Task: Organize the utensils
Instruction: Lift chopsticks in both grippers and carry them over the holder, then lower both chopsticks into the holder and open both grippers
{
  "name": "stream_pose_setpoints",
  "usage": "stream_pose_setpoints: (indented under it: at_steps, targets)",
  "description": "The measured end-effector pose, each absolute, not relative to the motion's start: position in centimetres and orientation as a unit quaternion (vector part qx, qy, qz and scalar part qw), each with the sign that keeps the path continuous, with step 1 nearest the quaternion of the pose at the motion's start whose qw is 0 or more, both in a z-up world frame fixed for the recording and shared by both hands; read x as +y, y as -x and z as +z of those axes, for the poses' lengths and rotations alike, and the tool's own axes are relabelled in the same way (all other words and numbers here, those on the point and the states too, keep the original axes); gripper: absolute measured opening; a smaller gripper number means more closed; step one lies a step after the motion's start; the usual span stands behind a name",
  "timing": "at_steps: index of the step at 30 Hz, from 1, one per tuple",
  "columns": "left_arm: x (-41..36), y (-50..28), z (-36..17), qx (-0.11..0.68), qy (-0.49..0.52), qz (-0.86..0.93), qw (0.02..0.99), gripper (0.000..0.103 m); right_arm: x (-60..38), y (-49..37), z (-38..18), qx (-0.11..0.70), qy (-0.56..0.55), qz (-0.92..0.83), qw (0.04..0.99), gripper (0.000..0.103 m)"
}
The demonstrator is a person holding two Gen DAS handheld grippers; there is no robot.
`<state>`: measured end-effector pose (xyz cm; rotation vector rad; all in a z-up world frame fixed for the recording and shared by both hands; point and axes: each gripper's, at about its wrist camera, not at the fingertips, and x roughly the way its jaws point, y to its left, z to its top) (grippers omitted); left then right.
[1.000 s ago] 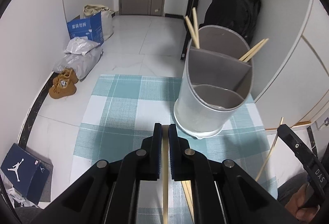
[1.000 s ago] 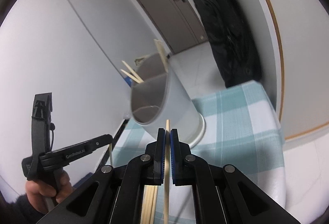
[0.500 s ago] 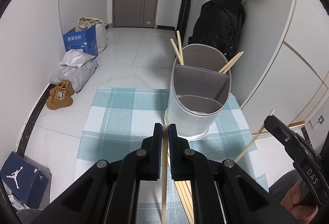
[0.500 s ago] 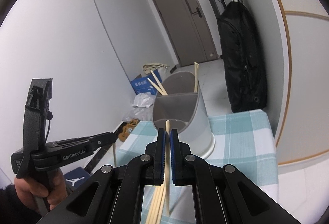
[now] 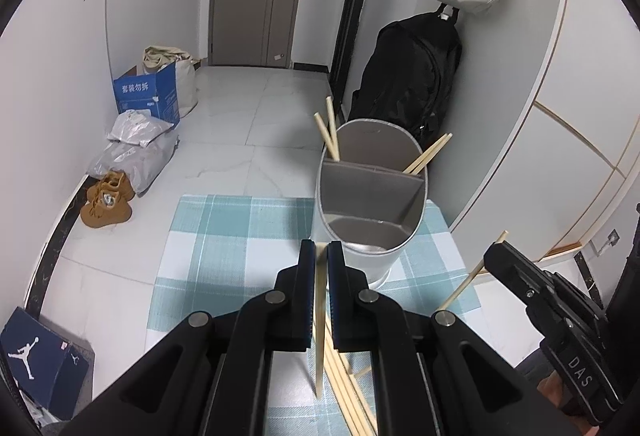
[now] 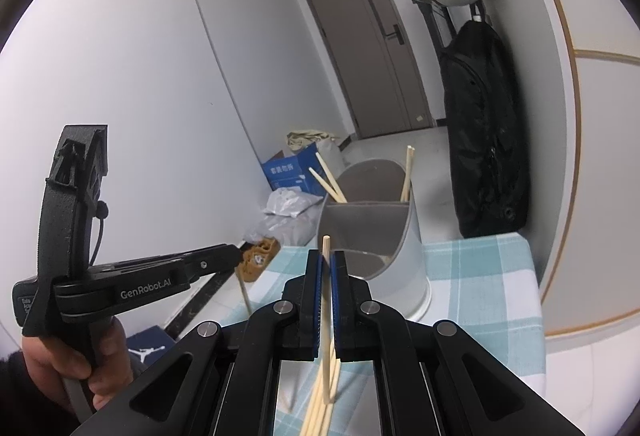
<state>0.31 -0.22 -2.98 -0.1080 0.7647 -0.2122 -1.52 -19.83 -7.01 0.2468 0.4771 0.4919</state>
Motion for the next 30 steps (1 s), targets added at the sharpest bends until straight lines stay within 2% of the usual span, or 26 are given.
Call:
stream_pose_setpoints:
  at_steps: [12, 30]
  targets:
    - [-0.7, -1.7, -0.5, 0.367, 0.053, -0.112, 0.922, 0.002, -20.5, 0.5, -4.4, 0.215, -0.127, 0.246, 0.937, 0.004]
    - [-1.9, -7.3, 7.8, 0.329, 0.052, -0.119, 0.935, 0.002, -23.1, -5.6, 3.3, 0.176, -0.147, 0.231, 0.945, 0.004]
